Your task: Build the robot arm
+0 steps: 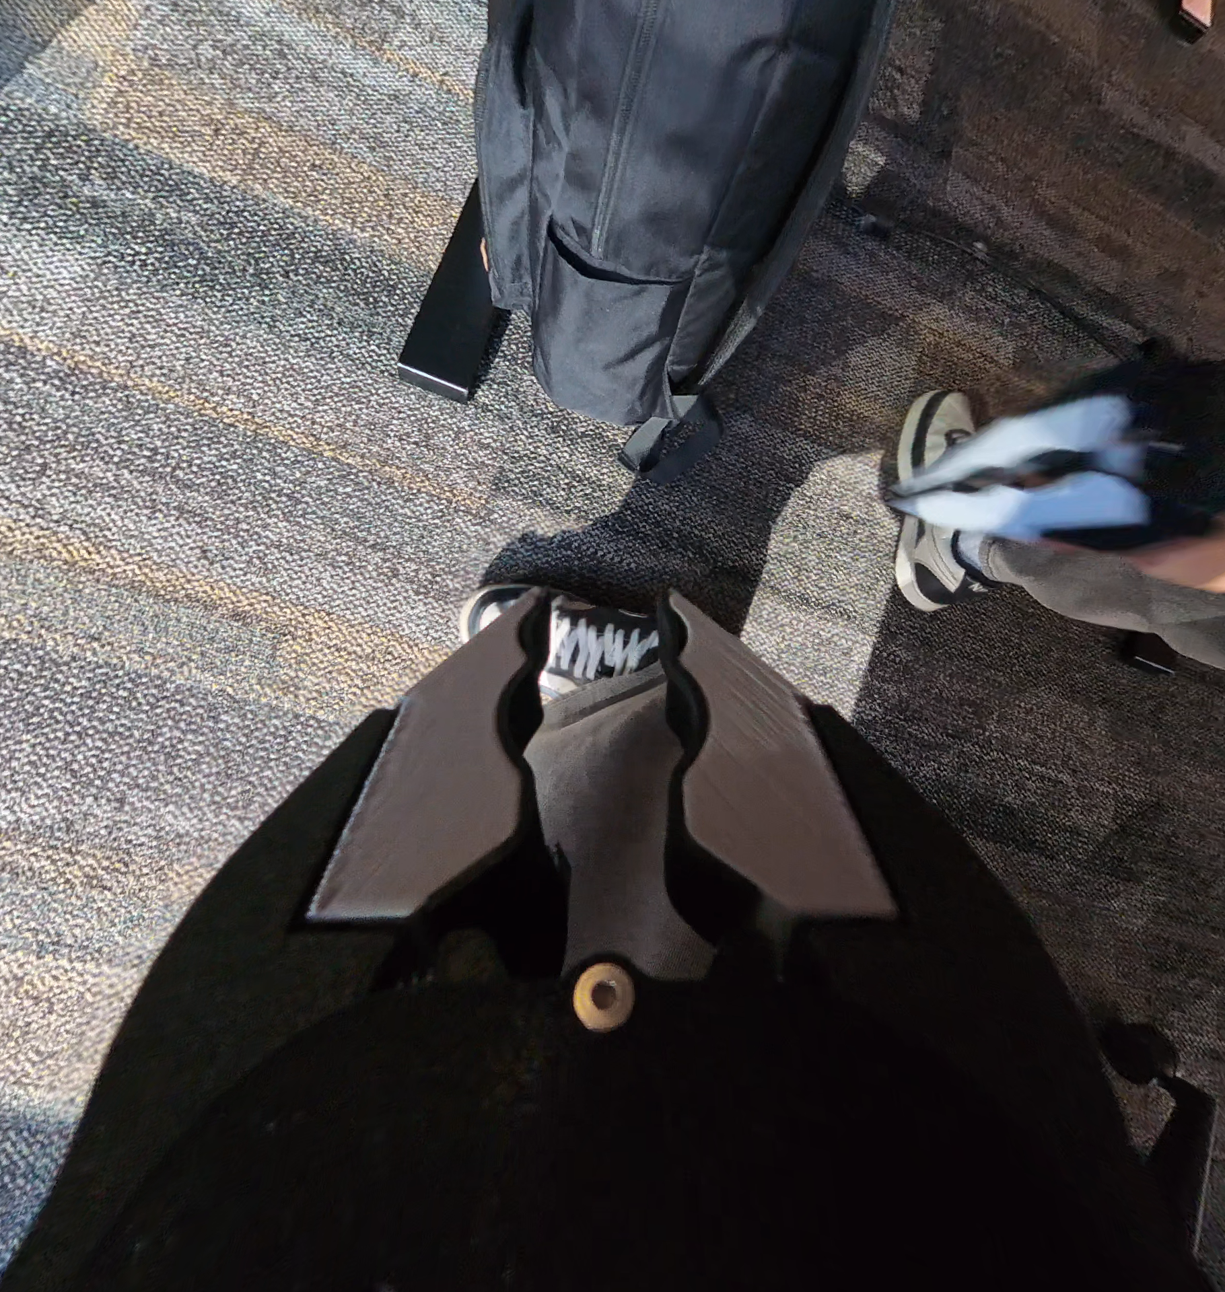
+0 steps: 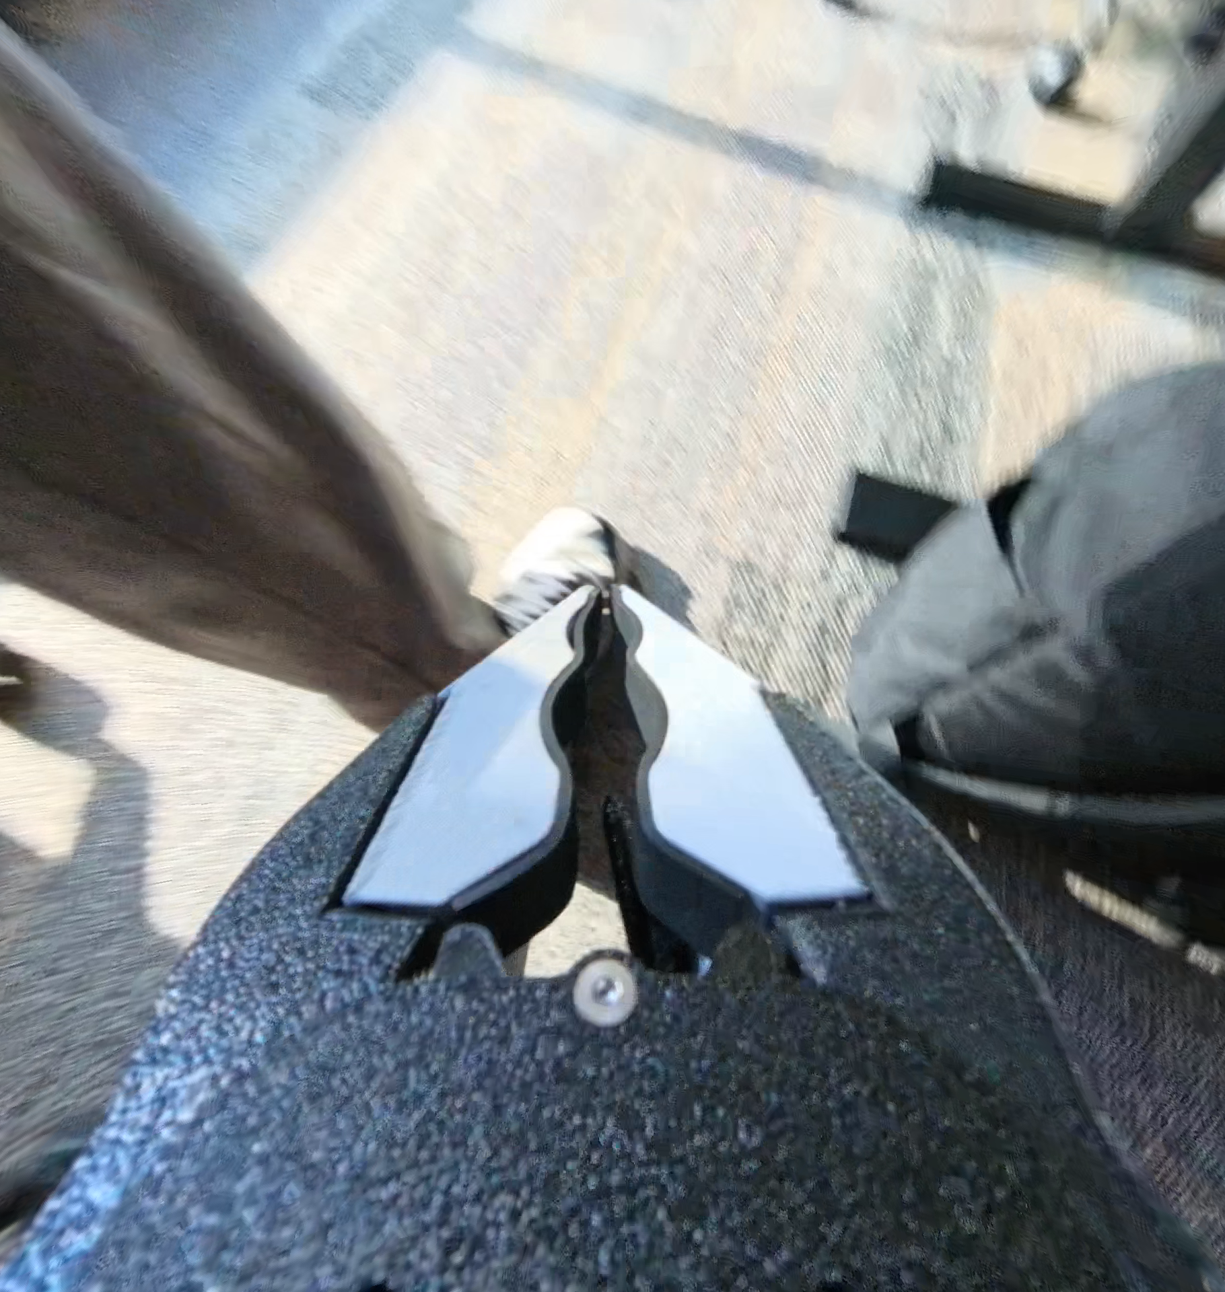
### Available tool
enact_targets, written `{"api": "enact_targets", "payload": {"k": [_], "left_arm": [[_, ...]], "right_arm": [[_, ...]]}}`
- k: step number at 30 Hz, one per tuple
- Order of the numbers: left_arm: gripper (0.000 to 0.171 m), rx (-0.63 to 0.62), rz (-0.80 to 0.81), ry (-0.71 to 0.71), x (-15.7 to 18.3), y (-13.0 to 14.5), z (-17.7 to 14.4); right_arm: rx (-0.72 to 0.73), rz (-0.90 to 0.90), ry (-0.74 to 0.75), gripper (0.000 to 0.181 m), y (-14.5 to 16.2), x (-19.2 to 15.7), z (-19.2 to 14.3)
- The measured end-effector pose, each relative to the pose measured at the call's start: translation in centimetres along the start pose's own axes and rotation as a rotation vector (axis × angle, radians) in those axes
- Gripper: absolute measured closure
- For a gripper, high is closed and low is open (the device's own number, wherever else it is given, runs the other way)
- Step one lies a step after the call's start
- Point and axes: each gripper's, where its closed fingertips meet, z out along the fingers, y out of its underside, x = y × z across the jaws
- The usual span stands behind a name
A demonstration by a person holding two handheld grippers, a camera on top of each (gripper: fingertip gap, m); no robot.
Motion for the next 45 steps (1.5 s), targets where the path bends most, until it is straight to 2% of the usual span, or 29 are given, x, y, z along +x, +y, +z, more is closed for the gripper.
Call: {"api": "enact_targets", "payload": {"k": [3,5,6,8,11,14,16,18,20,23,27,30,32,36,39,40,42,45], "left_arm": [[0.142,0.026,0.039,0.026,1.6,-1.1,0.7],[0.142,0.011,0.094,0.050,3.4,-1.2,1.1],[0.142,0.002,0.121,0.061,4.4,-1.2,1.2],[0.142,-0.012,0.184,0.093,7.0,-1.2,1.6],[0.142,-0.087,0.379,0.093,10.5,-0.1,2.4],[0.142,-0.114,0.597,0.096,14.6,-0.3,2.6],[0.142,-0.063,0.727,0.105,17.8,-1.9,2.4],[0.143,-0.026,0.785,0.156,21.5,-3.0,2.1],[0.142,0.021,0.787,0.294,25.8,-3.8,1.3],[0.142,0.142,0.816,0.357,29.9,-7.0,-0.2],[0.145,0.321,0.762,0.452,34.5,-11.8,-4.9],[0.147,0.404,0.712,0.549,36.8,-15.7,-9.1],[0.147,0.461,0.704,0.582,37.4,-19.1,-11.5],[0.147,0.459,0.697,0.632,37.5,-24.4,-14.0],[0.147,0.459,0.706,0.647,37.3,-27.4,-14.9],[0.148,0.466,0.710,0.637,37.1,-28.5,-14.9],[0.147,0.464,0.715,0.586,36.6,-30.8,-14.5],[0.147,0.423,0.747,0.538,36.6,-33.6,-13.2]], "right_arm": [[0.061,-0.150,-0.133,0.181,-12.1,-10.1,-7.4],[0.091,-0.192,-0.145,0.181,-19.2,-13.5,-12.9],[0.100,-0.193,-0.126,0.181,-22.4,-13.6,-15.9],[0.107,-0.149,-0.066,0.180,-27.8,-11.2,-22.0],[0.058,-0.097,0.067,0.180,-33.4,-3.1,-31.2],[-0.155,-0.100,0.262,0.180,-33.3,8.3,-38.5],[-0.251,-0.035,0.298,0.180,-31.8,14.3,-41.0],[-0.305,0.088,0.214,0.179,-29.7,17.6,-40.9],[-0.324,0.182,0.194,0.179,-28.1,20.2,-40.0],[-0.378,0.218,0.065,0.179,-26.8,20.0,-38.7],[-0.435,0.070,0.157,0.179,-26.3,21.7,-40.7],[-0.412,0.167,0.062,0.179,-25.6,19.9,-40.1],[-0.448,0.151,0.075,0.179,-24.9,19.7,-39.2],[-0.556,0.180,-0.004,0.179,-23.5,19.3,-37.8],[-0.577,0.227,-0.016,0.179,-23.5,20.0,-37.7],[-0.584,0.237,-0.029,0.178,-23.5,19.9,-37.8],[-0.592,0.245,-0.029,0.164,-23.6,20.1,-38.3],[-0.499,0.247,-0.027,0.164,-25.7,20.7,-40.1]]}}
